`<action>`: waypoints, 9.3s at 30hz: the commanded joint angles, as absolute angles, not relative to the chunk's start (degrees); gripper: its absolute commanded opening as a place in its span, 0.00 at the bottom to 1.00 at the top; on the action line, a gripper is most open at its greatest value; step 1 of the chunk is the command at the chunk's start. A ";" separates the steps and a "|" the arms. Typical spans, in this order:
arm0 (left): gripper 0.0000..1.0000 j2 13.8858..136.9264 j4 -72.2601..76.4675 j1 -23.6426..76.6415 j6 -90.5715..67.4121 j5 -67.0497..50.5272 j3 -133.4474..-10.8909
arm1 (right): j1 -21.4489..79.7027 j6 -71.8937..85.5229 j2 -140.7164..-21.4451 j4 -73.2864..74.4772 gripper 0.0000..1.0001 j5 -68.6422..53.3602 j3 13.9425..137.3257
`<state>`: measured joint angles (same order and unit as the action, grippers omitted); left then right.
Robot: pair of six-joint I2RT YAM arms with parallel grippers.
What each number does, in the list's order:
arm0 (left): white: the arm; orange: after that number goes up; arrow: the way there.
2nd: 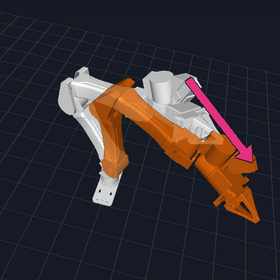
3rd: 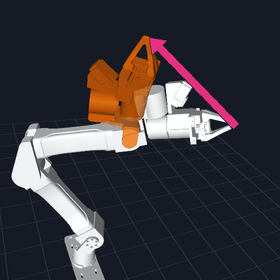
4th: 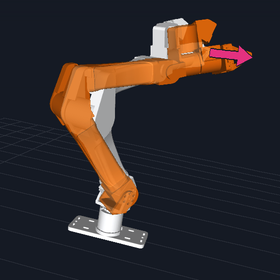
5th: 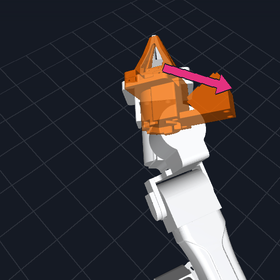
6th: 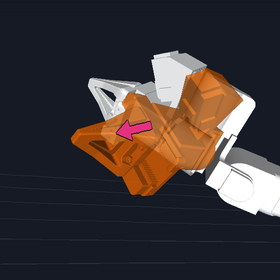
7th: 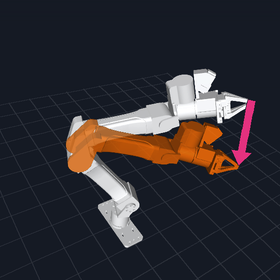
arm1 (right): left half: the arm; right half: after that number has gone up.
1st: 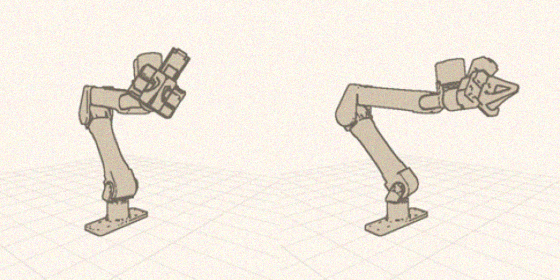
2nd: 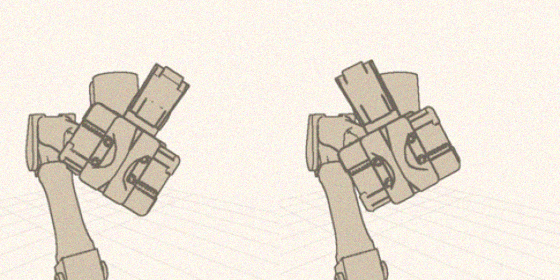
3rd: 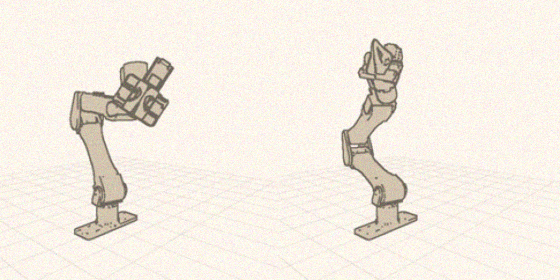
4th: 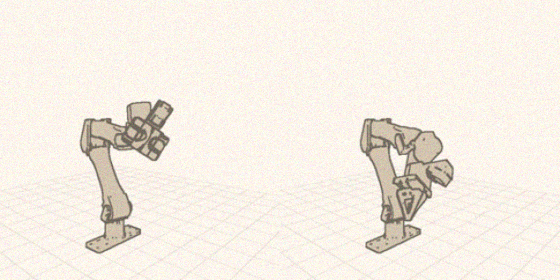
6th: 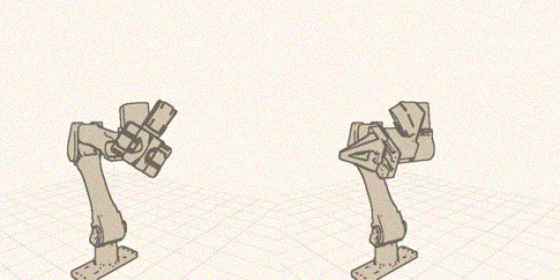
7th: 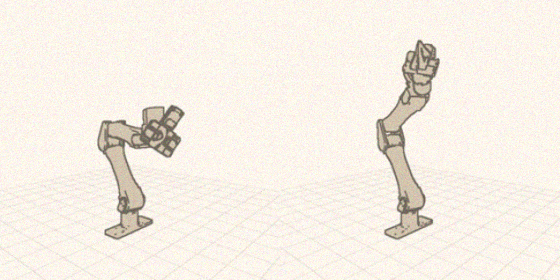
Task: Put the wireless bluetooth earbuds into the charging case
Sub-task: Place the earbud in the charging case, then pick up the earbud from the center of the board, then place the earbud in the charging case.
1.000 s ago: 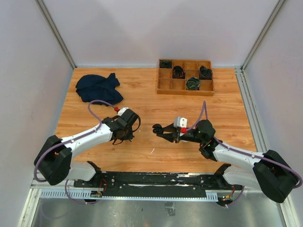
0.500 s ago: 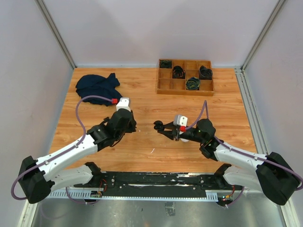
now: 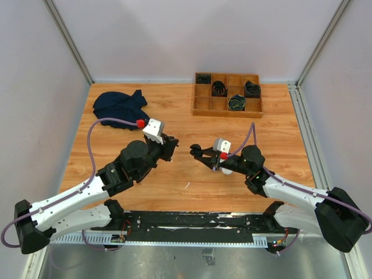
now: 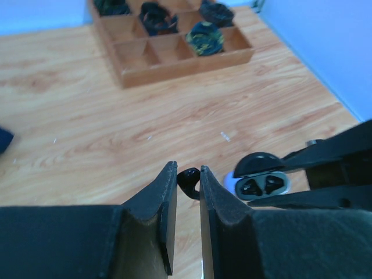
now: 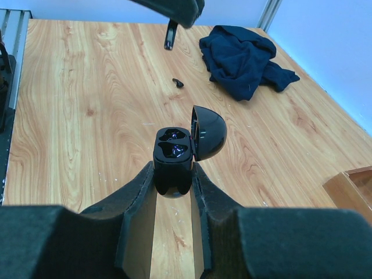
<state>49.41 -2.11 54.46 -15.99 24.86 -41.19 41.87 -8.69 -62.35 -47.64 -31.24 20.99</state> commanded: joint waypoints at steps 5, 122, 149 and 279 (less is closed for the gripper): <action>0.16 48.08 13.21 59.03 -3.84 18.13 -38.35 | 42.53 -5.10 -61.42 -50.48 0.06 -29.94 22.65; 0.75 71.89 -12.77 10.55 -20.37 7.74 -44.22 | 39.98 -0.91 -66.14 -71.45 0.05 -24.35 9.49; 0.75 97.00 -22.94 1.85 -16.70 1.54 -56.17 | 40.63 -3.05 -63.79 -67.71 0.05 -23.20 9.84; 0.17 61.52 18.17 63.76 -19.42 28.09 -42.56 | 40.63 0.61 -59.83 -65.13 0.05 -23.53 15.91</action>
<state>60.71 14.61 62.94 -20.58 26.15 -42.61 40.75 -0.14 -60.69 -63.96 -23.77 13.67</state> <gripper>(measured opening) 0.229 0.259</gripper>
